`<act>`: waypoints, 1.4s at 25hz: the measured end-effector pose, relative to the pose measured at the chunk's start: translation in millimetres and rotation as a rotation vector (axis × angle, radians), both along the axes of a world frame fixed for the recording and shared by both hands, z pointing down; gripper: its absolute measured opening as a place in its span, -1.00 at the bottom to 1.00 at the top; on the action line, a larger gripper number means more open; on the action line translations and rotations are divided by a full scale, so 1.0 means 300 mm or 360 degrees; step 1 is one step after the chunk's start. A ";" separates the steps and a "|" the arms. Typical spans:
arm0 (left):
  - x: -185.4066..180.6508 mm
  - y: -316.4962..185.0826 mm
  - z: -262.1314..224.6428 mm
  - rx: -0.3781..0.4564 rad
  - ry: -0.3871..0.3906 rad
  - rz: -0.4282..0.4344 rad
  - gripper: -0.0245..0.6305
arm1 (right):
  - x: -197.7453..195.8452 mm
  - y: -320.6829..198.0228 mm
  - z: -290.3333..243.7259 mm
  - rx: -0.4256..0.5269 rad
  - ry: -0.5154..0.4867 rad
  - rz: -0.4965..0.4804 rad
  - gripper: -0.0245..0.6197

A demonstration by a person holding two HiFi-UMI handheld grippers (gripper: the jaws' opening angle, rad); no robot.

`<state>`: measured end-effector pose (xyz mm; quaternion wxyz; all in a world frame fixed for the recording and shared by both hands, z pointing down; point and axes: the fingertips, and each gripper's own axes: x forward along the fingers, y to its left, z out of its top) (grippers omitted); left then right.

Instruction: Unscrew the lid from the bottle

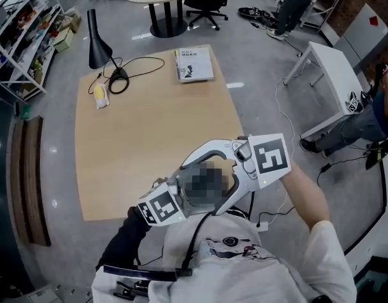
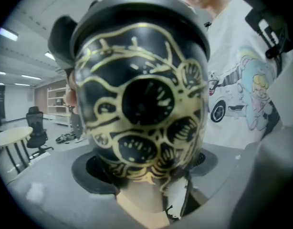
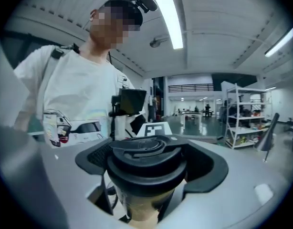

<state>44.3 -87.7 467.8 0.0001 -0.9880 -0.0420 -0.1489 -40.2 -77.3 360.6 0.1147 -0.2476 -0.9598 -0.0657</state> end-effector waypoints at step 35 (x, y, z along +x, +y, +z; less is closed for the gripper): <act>-0.645 -0.086 0.056 0.0071 0.0085 -0.2033 0.33 | 0.520 -0.255 0.195 -0.0207 -0.0585 0.2288 0.54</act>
